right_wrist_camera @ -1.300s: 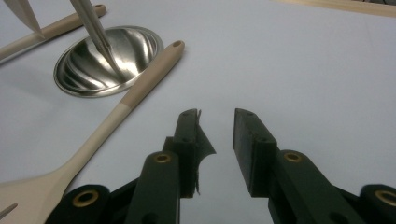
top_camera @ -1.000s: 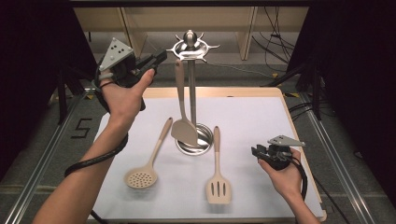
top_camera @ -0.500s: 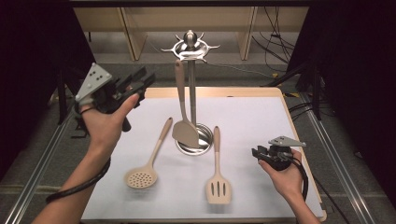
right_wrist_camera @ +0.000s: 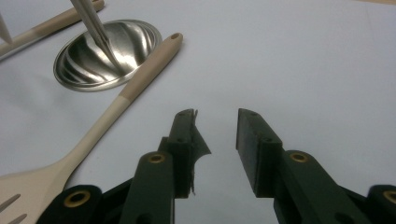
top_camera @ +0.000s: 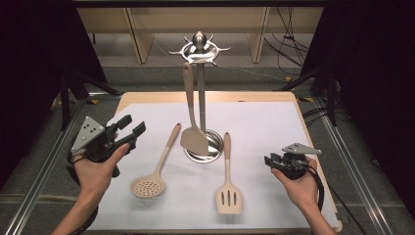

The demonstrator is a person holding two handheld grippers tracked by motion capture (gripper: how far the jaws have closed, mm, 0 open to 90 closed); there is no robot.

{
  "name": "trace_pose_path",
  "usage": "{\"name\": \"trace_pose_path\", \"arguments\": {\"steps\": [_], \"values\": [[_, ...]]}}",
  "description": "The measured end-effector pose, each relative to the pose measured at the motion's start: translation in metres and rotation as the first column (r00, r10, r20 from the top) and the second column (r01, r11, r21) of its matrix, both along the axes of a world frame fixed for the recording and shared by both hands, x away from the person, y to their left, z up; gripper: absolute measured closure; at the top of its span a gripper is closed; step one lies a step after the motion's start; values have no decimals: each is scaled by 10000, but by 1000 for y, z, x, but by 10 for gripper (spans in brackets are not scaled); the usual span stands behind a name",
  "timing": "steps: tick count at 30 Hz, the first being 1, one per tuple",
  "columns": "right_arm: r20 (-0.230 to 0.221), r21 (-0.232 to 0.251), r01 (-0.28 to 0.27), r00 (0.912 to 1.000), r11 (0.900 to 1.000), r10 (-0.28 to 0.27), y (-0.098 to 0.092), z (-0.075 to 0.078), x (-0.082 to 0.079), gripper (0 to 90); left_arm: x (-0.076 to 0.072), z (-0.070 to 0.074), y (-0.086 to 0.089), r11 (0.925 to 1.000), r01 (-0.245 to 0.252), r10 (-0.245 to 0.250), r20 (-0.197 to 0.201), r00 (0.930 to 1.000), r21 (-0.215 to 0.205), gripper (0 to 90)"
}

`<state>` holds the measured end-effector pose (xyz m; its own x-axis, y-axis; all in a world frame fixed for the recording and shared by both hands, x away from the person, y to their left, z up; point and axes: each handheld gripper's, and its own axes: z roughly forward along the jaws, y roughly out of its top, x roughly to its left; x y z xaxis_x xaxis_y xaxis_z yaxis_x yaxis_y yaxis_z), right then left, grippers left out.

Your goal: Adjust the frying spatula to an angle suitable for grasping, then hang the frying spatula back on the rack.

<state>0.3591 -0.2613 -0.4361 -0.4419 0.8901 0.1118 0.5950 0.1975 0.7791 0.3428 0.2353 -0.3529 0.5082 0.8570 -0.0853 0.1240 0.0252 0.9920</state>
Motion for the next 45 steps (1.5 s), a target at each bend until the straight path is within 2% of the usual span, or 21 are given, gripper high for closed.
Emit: {"name": "trace_pose_path", "arguments": {"steps": [9,10,13,14,15,19,21,23,24,25,27,28,34,35,36,38,39,40,42,44,45], "values": [[-5,-1,-111,9999,9999,111,2,0,3,663,-8,-34,12,9993,-181,204,-662,9976,340,417],[-37,-2,-103,9999,9999,103,2,0,3,660,-10,-43,15,9988,-209,249,-902,9956,451,415],[-196,94,122,9997,9999,-120,4,0,1,655,-13,-50,17,9983,-221,277,-1039,9942,541,413],[-141,-85,35,9999,10000,-36,3,1,1,651,-13,-54,18,9984,-193,247,-1037,9943,523,413],[-475,1,126,9988,9999,-126,5,2,0,645,-15,-60,18,9979,-234,302,-1141,9930,606,413],[-415,-84,-172,9990,9998,168,6,2,4,644,-15,-66,17,9978,-169,248,-1229,9921,645,412],[-624,-383,-308,9976,9988,284,9,2,6,641,-16,-69,16,9975,-151,241,-1316,9910,688,412],[-1536,-214,-201,9880,9996,165,16,5,4,641,-14,-72,15,9965,-154,267,-1390,9899,818,412],[-1777,-336,-274,9839,9991,210,18,6,4,640,-14,-72,15,9962,-186,307,-1431,9892,850,412],[-1912,-454,-513,9807,9977,417,18,7,4,640,-13,-74,15,9966,-135,245,-1364,9903,815,412],[-1978,-447,-427,9797,9981,331,20,7,4,635,-13,-74,15,9963,-170,290,-1443,9891,840,411],[-2653,-402,-306,9640,9987,188,28,10,1,633,-12,-76,14,9963,-124,251,-1495,9884,853,411],[-2929,-550,-440,9558,9975,260,38,13,1,618,-9,-80,11,9960,-23,163,-1560,9876,893,406],[-3211,-444,-347,9468,9984,186,44,15,1,618,-8,-82,10,9957,70,74,-1557,9878,919,406],[-2970,-612,-680,9537,9958,468,44,13,4,614,-8,-81,9,9950,45,116,-1599,9871,999,405],[-2979,-717,-811,9529,9941,563,47,13,5,613,-8,-82,8,9948,74,89,-1591,9872,1019,403],[-3619,-657,-678,9314,9955,396,56,16,5,613,-8,-82,7,9942,105,70,-1615,9868,1069,403],[-3619,-657,-678,9314,9955,396,56,16,5,613,-8,-82,7,9942,105,70,-1615,9868,1069,402],[-3989,-583,-692,9161,9959,404,67,16,8,613,-8,-83,6,9946,111,61,-1643,9864,1034,402],[-3989,-582,-791,9157,9952,495,74,14,11,614,-8,-84,7,9944,103,71,-1633,9865,1056,401],[-4330,-600,-674,9007,9959,349,78,15,11,614,-7,-84,7,9942,98,79,-1645,9863,1068,400]]}}
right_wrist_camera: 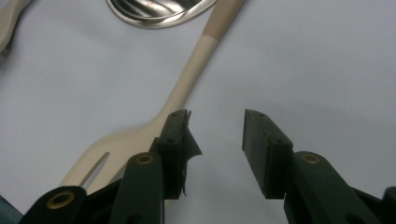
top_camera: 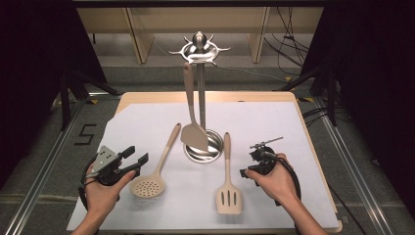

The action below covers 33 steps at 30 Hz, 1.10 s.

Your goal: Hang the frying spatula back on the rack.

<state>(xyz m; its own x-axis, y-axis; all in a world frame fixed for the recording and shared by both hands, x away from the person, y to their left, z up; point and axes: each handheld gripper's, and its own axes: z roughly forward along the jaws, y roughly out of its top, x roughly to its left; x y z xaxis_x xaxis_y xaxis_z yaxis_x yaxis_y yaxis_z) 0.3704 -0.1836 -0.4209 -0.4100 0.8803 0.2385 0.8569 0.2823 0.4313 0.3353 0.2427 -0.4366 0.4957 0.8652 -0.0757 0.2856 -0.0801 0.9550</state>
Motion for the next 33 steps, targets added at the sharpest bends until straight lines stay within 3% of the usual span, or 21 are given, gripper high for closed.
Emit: {"name": "trace_pose_path", "arguments": {"steps": [2,3,4,5,6,7,9,11,12,13,14,16,17,19,21,22,23,24,26,31,33], "values": [[-48,-157,-45,10000,9999,45,6,-1,3,613,0,0,1,10000,-58,57,-27,10000,-26,398],[-312,-257,-36,9995,9997,27,11,-2,4,612,0,0,1,10000,-58,57,-27,10000,-26,397],[-1107,-189,457,9927,9988,-475,17,0,3,612,0,-1,1,10000,-56,56,-32,10000,-16,396],[-1310,-123,468,9902,9988,-480,20,0,3,612,0,-1,2,10000,-49,49,-20,10000,-16,396],[-849,-302,71,9963,9995,-96,20,-4,6,610,0,-1,2,10000,-47,47,-14,10000,-22,395],[-849,-302,71,9963,9995,-96,20,-4,6,610,0,-1,2,10000,-47,47,-14,10000,-22,395],[-1685,23,737,9831,9973,-723,30,-3,4,610,1,-1,2,10000,16,-16,73,10000,-58,395],[-1871,-202,474,9810,9987,-503,32,-6,7,608,2,-1,2,10000,40,-39,71,10000,-71,393],[-1871,-202,474,9810,9987,-503,32,-6,7,608,2,-1,2,10000,40,-39,71,10000,-71,391],[-1236,-572,-172,9923,9982,101,29,-12,11,607,2,-1,1,9999,36,-35,65,10000,-94,391],[-1539,-485,172,9878,9987,-245,33,-11,9,608,2,-1,1,10000,33,-33,74,10000,-90,390],[-1507,-608,47,9885,9981,-138,32,-12,10,607,2,-1,2,10000,-1,2,61,10000,-78,390],[-1895,-431,173,9816,9989,-251,38,-12,9,609,1,0,2,10000,-72,72,-22,10000,-52,390],[-2085,-489,142,9777,9987,-241,39,-12,9,608,1,0,2,10000,-63,63,-17,10000,-55,390],[-1872,-554,31,9822,9985,-135,41,-14,11,608,2,-1,1,9999,46,-45,78,10000,-92,390],[-2141,-337,289,9762,9990,-354,45,-14,10,608,2,-1,1,9999,47,-46,60,10000,-96,390],[-1953,-614,61,9806,9981,-180,43,-14,13,608,2,-2,1,9999,46,-45,60,10000,-98,389],[-1651,-425,-6,9863,9991,-64,43,-16,15,608,2,-1,1,9999,33,-33,56,10000,-106,390],[-1612,-493,54,9868,9988,-133,45,-19,18,609,2,-1,1,9999,50,-49,69,10000,-103,389],[-1872,-836,-49,9823,9965,-109,50,-24,26,615,2,-2,2,9999,23,-23,9,10000,-99,389],[-1946,-767,259,9801,9967,-404,53,-25,28,618,2,-2,2,10000,-6,6,-18,10000,-93,389]]}}
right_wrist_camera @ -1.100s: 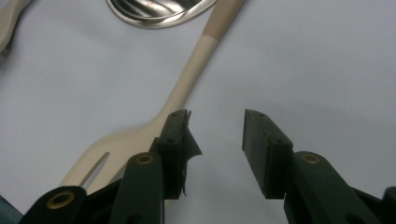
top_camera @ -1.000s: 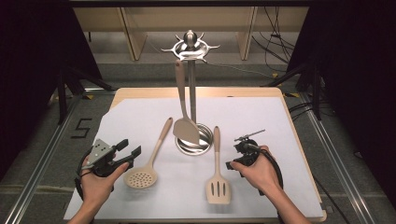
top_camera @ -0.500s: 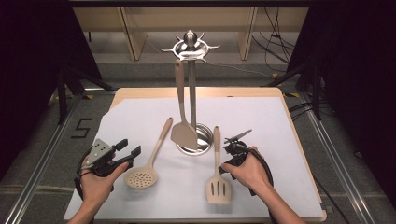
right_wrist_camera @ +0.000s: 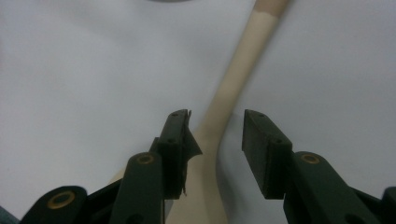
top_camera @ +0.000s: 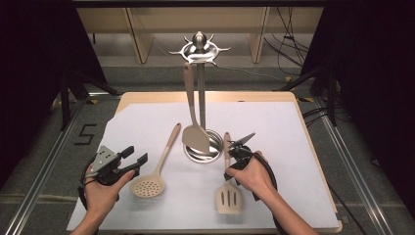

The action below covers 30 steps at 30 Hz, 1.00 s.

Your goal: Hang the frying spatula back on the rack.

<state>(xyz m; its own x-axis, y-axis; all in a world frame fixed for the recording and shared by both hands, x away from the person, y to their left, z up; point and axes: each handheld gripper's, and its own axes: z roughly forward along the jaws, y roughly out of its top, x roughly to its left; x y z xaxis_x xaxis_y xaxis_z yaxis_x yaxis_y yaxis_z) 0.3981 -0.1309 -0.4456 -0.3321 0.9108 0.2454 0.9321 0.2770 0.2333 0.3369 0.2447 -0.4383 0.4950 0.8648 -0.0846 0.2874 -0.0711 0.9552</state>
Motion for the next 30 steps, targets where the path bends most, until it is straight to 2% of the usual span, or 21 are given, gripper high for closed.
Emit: {"name": "trace_pose_path", "arguments": {"steps": [2,3,4,5,8,9,11,13,14,15,16,17,18,19,21,22,24,25,27,28,30], "values": [[10,-176,-33,10000,9998,33,1,-1,4,621,0,0,0,10000,20,-20,18,10000,-20,389],[-148,-144,136,9998,9998,-138,2,-1,4,622,0,0,0,10000,34,-34,25,10000,-9,390],[-565,14,268,9981,9996,-266,4,1,5,624,0,0,0,10000,34,-34,25,10000,-9,390],[-644,-114,216,9977,9997,-223,5,0,7,626,0,0,0,10000,51,-51,25,10000,-13,390],[-566,-216,93,9983,9997,-105,5,-2,10,628,0,0,0,10000,6,-6,-43,10000,36,389],[-328,-574,-87,9994,9983,68,4,-5,12,628,0,0,1,10000,8,-8,-59,10000,78,390],[-444,-610,-125,9990,9981,98,6,-6,13,634,0,0,1,10000,-12,12,-83,10000,53,390],[-360,-363,118,9993,9993,-131,10,-8,12,637,0,0,1,10000,-17,17,-84,10000,55,390],[-736,-300,291,9968,9991,-312,12,-7,12,637,0,0,1,10000,-20,21,-85,10000,49,390],[-945,-349,169,9953,9992,-201,13,-6,12,637,0,0,1,10000,-13,13,-82,10000,49,390],[-921,-463,216,9954,9987,-258,14,-6,12,636,0,0,1,10000,-7,8,-80,10000,53,390],[-416,-572,95,9991,9983,-119,16,-9,13,636,0,0,1,10000,23,-22,-68,10000,87,390],[-416,-572,95,9991,9983,-119,16,-9,13,636,0,0,1,10000,23,-22,-68,10000,87,390],[-599,-846,70,9981,9964,-121,19,-8,15,636,0,-1,0,10000,24,-24,-69,10000,79,390],[-425,-891,66,9990,9960,-104,19,-10,15,640,0,0,1,9999,37,-36,-62,10000,101,391],[-606,-1171,43,9981,9931,-115,22,-9,16,648,0,0,1,9999,40,-39,-57,10000,123,391],[-491,-1238,121,9986,9922,-183,23,-9,16,658,-1,-1,1,10000,-1,2,-90,10000,90,391],[-931,-1269,212,9951,9917,-332,25,-8,17,670,-1,-1,1,9999,3,-2,-94,10000,112,394],[-842,-1456,98,9962,9893,-223,23,-8,19,687,-1,-1,1,9998,12,-11,-101,9999,180,395],[-645,-1351,381,9968,9901,-472,25,-10,18,694,-1,-1,1,9999,25,-24,-96,10000,161,395],[-691,-1378,340,9966,9899,-439,24,-9,18,706,-1,-1,1,9999,5,-4,-109,9999,129,395]]}}
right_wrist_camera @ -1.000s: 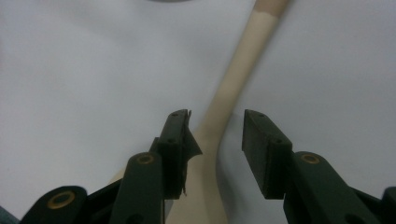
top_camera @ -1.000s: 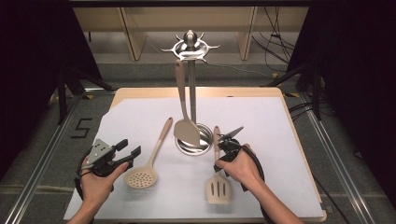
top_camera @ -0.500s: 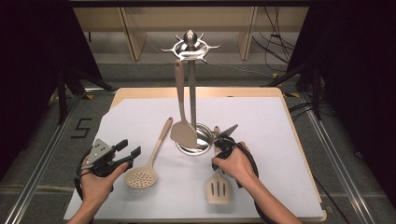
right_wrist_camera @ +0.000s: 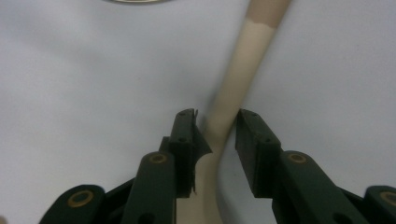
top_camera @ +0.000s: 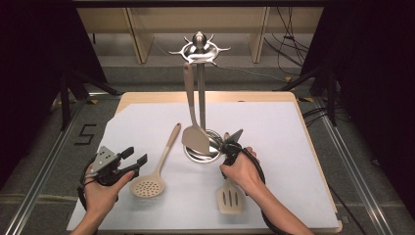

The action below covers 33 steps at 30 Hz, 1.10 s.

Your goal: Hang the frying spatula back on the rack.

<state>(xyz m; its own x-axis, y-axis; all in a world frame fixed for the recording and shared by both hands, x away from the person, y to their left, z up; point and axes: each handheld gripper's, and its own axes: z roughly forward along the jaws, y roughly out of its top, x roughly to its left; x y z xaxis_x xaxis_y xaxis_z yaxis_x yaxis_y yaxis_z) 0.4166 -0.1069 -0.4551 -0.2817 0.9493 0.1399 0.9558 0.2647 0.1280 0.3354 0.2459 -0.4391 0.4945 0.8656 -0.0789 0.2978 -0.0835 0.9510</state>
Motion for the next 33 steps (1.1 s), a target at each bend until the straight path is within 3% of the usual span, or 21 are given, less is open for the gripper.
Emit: {"name": "trace_pose_path", "arguments": {"steps": [5,7,11,12,14,19,25,28,32,33], "values": [[-287,-338,70,9996,9994,-79,-7,1,2,770,0,0,1,10000,6,-6,-5,10000,11,395],[-868,-378,-35,9962,9993,2,-14,3,4,779,0,-1,1,9999,88,-87,68,9999,-55,396],[-912,-712,21,9958,9975,-86,-20,4,2,780,0,0,1,10000,51,-51,27,10000,-15,396],[-697,-673,122,9974,9977,-169,-22,2,0,780,0,-1,1,10000,91,-91,51,9999,-40,396],[-752,-640,142,9970,9979,-190,-24,2,0,780,0,0,1,10000,35,-35,-2,10000,7,397],[-659,-701,-403,9972,9967,357,-26,1,-1,759,0,-1,1,10000,94,-94,1,10000,22,397],[-762,-815,-478,9962,9955,416,-22,1,-1,717,0,-1,0,10000,79,-79,-31,10000,40,398],[-810,-1096,-421,9962,9931,332,-21,1,1,771,0,-1,0,9999,124,-124,-3,9999,18,406],[-1019,-1063,-418,9943,9935,310,-22,2,2,779,0,0,1,9999,128,-128,7,9999,59,408],[-741,-972,-564,9960,9937,493,-23,0,1,782,0,-1,1,9998,188,-188,68,9998,2,410]]}}
